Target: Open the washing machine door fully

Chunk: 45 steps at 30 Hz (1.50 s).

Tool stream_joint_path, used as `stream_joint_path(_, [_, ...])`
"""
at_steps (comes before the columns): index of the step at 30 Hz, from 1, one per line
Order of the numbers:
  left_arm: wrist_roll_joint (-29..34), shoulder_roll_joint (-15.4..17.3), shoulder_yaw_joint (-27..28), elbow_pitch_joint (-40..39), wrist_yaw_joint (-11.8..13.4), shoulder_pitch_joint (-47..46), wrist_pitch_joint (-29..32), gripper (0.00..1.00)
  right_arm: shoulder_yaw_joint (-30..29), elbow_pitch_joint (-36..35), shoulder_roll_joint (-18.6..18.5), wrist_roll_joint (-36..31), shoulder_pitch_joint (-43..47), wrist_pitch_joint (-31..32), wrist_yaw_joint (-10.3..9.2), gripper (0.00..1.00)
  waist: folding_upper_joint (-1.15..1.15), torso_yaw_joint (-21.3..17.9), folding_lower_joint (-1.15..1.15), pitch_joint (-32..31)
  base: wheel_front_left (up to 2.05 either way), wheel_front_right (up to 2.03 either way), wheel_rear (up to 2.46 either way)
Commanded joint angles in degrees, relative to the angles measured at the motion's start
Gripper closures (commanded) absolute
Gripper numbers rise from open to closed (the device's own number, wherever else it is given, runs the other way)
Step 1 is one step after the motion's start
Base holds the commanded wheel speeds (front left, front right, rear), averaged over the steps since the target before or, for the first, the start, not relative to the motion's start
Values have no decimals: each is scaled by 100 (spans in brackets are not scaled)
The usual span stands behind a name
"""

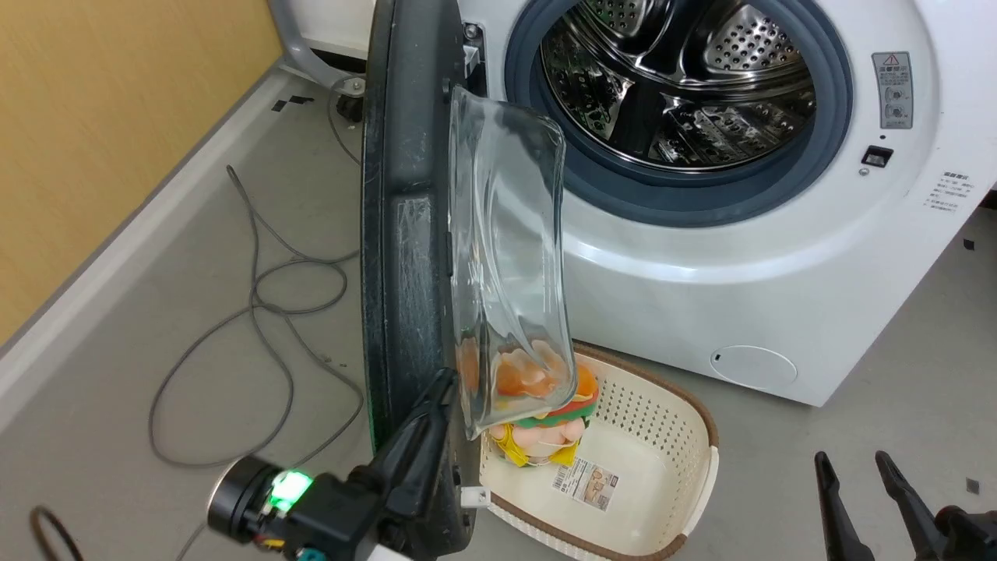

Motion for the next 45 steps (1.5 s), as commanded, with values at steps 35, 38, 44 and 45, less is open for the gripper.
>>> stream_joint_path(35, [-1495,419,2669,2203,282,-399,-1158,100,-63,-46,15,-24,-264,118,3,0,0,-75,0,369,0,0,0])
stream_joint_path(38, [-1621,460,2908,2665,180,-606,-1309,100,-80,-77,15,-36,-279,144,3,0,0,-129,0,406,0,0,0])
stream_joint_path(44, [-1792,549,3333,3699,-137,-1024,-1468,100,-84,-101,15,-42,-318,170,3,0,0,-213,0,440,0,0,0])
stream_joint_path(45, [-1796,558,3384,3854,-204,-1083,-1479,100,-81,-97,15,-41,-321,171,3,0,0,-227,0,438,0,0,0])
